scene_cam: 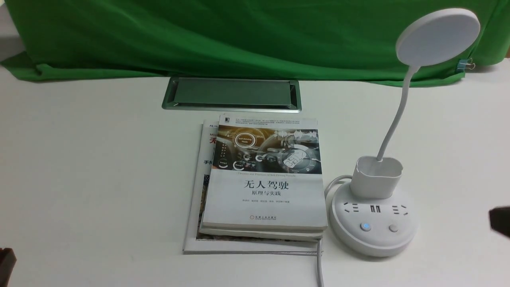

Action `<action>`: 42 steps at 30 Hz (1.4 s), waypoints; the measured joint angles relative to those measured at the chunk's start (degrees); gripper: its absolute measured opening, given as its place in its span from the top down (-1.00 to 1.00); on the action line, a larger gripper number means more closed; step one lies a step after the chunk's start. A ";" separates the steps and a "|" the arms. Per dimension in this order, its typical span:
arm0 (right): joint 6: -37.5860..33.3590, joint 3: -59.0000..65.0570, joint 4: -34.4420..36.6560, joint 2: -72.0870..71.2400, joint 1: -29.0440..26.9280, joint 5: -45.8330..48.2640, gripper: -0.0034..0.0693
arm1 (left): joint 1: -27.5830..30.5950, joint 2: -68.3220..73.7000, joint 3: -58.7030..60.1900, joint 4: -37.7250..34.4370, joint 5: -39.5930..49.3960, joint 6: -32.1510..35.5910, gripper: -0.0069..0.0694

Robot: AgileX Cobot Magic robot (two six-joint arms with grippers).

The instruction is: Turn off the desk lamp on the white desktop by hand.

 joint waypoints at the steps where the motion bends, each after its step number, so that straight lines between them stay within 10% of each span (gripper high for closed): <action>1: 0.00 0.28 -0.16 -1.35 -0.06 -0.74 0.80 | 0.00 0.00 0.00 0.00 0.00 0.00 0.77; 14: -9.09 33.97 -0.67 -31.62 -18.19 -29.87 0.78 | 0.00 0.00 0.00 0.00 0.00 0.00 0.77; 42: -10.48 39.81 -0.71 -39.55 -19.23 -29.69 0.77 | 0.00 0.00 0.00 0.00 0.01 0.00 0.77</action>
